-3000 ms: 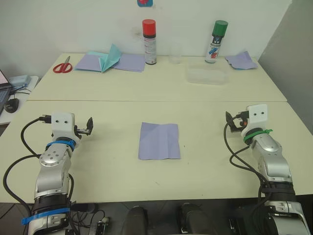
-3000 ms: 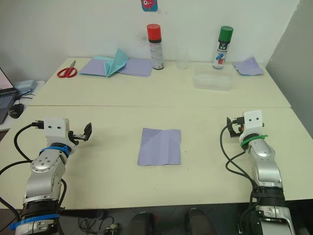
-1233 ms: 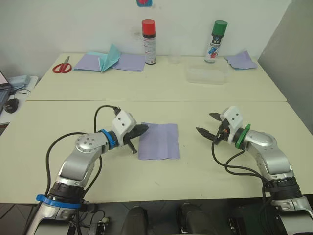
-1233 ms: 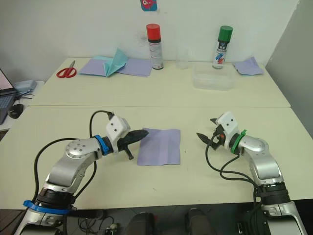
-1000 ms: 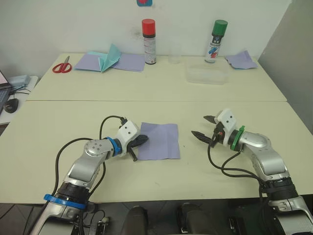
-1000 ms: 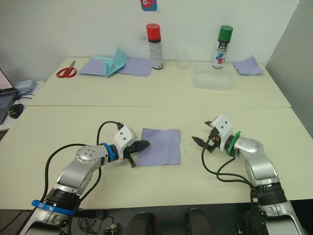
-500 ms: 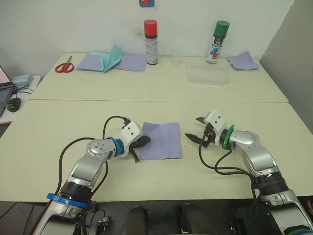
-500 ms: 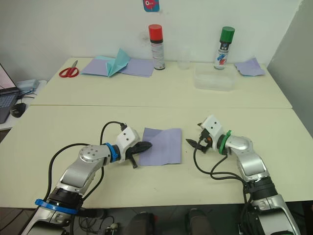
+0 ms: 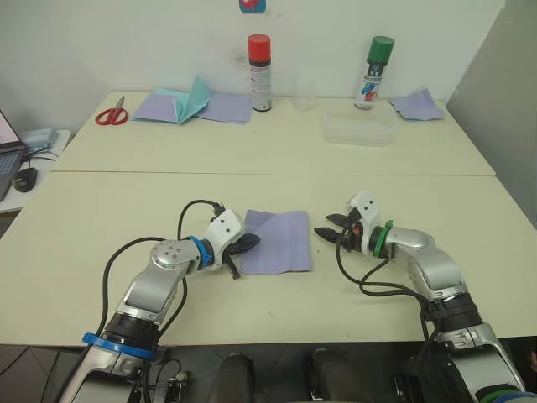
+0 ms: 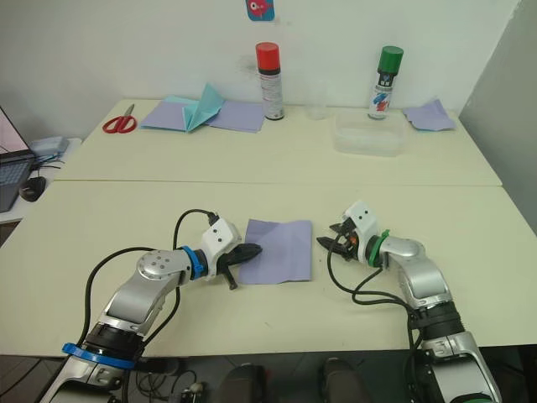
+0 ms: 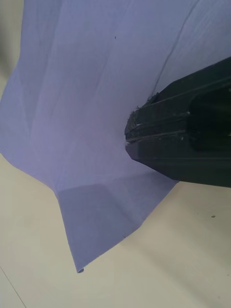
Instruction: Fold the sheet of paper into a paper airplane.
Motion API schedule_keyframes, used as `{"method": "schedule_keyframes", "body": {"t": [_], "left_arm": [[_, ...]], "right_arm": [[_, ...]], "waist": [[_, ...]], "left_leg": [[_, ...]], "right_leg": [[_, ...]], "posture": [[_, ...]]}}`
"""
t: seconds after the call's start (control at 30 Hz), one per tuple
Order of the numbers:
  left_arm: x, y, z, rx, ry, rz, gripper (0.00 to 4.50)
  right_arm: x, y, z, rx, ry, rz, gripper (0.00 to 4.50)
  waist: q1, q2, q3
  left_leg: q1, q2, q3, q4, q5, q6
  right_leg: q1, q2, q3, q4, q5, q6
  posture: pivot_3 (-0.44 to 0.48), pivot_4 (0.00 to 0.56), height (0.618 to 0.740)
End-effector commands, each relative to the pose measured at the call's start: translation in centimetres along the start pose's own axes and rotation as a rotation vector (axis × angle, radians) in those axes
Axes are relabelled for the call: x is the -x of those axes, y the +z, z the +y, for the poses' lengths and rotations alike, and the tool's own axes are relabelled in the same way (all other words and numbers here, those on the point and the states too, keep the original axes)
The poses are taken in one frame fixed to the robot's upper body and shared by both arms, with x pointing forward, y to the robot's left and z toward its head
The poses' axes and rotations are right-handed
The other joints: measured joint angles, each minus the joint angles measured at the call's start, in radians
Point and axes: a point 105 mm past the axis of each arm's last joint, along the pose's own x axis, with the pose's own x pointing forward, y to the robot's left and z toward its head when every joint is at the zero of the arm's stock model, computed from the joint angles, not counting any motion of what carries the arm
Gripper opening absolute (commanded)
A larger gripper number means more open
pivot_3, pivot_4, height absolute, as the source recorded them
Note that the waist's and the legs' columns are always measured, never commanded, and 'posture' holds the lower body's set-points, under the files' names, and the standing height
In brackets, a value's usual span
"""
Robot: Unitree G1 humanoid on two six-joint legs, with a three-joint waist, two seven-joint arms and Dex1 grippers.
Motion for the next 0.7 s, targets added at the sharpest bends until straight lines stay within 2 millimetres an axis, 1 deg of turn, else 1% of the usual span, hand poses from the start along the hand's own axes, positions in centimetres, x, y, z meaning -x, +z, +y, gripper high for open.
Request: {"method": "schedule_keyframes", "body": {"t": [0.03, 0.3, 0.47, 0.6, 0.7], "left_arm": [[-0.2, -1.8, -1.0, 0.021, -0.031, 0.060, 0.00], [-0.1, -1.8, -1.2, 0.019, -0.035, 0.062, 0.00], [-0.2, -1.7, -1.3, 0.015, -0.041, 0.061, 0.00], [-0.2, -1.7, -1.2, 0.010, -0.044, 0.062, 0.00], [-0.2, -1.6, -1.1, 0.007, -0.044, 0.062, 0.00]], "right_arm": [[-0.1, 1.1, 0.6, -0.044, 0.005, -0.010, 2.81], [-0.2, 0.6, 1.2, -0.252, -0.010, 0.027, 2.81], [-0.4, 0.7, 1.5, -0.337, -0.004, 0.022, 2.81], [-0.4, 0.8, 1.7, -0.370, 0.002, 0.022, 2.81], [-0.4, 1.0, 1.8, -0.336, 0.003, 0.021, 2.81]], "waist": [[0.000, 0.000, 0.000], [-0.001, 0.001, -0.001], [-0.001, 0.001, -0.001], [-0.001, 0.001, -0.001], [-0.001, 0.001, -0.001]], "left_leg": [[0.000, 0.000, 0.000, 0.000, 0.000, 0.000], [0.000, 0.000, 0.000, 0.000, 0.000, 0.000], [0.000, 0.000, 0.000, 0.000, 0.000, 0.000], [0.000, 0.000, 0.000, 0.000, 0.000, 0.000], [0.000, 0.000, 0.000, 0.000, 0.000, 0.000]], "right_leg": [[0.000, 0.000, 0.000, 0.000, 0.000, 0.000], [0.000, 0.000, 0.000, 0.000, 0.000, 0.000], [0.000, 0.000, 0.000, 0.000, 0.000, 0.000], [0.000, 0.000, 0.000, 0.000, 0.000, 0.000], [0.000, 0.000, 0.000, 0.000, 0.000, 0.000]], "posture": [[0.000, 0.150, 0.740], [0.000, 0.150, 0.740], [0.000, 0.150, 0.740], [0.000, 0.150, 0.740], [0.000, 0.150, 0.740]]}}
